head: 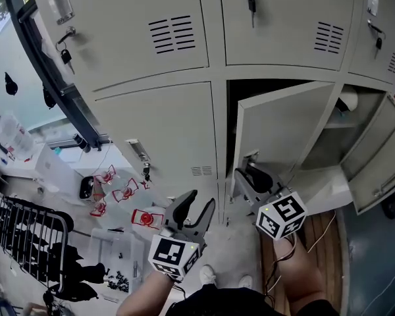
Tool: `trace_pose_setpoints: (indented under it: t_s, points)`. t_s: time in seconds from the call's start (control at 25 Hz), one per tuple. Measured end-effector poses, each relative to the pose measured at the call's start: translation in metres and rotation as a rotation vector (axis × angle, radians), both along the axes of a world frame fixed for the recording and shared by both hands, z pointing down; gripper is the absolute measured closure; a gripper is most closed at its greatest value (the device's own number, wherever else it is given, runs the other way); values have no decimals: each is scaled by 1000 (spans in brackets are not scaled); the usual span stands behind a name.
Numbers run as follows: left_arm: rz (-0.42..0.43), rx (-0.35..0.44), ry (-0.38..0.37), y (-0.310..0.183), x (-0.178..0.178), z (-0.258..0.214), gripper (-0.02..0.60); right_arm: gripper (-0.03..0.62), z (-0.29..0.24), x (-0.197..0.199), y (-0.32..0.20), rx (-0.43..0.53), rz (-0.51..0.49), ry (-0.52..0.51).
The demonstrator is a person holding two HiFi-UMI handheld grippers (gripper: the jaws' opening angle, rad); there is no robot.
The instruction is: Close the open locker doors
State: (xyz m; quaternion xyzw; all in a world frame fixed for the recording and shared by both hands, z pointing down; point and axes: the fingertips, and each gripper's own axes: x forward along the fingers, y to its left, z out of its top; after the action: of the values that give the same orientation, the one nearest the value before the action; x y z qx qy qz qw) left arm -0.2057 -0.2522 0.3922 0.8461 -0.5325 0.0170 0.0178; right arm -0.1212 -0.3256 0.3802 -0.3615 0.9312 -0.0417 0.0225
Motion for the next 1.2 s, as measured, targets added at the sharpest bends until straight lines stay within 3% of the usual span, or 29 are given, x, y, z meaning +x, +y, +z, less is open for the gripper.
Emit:
trace_pose_setpoints:
  t_s: [1.2]
  points:
    - [111, 2, 35, -58, -27, 4, 397, 507, -2, -24, -72, -2, 149, 5]
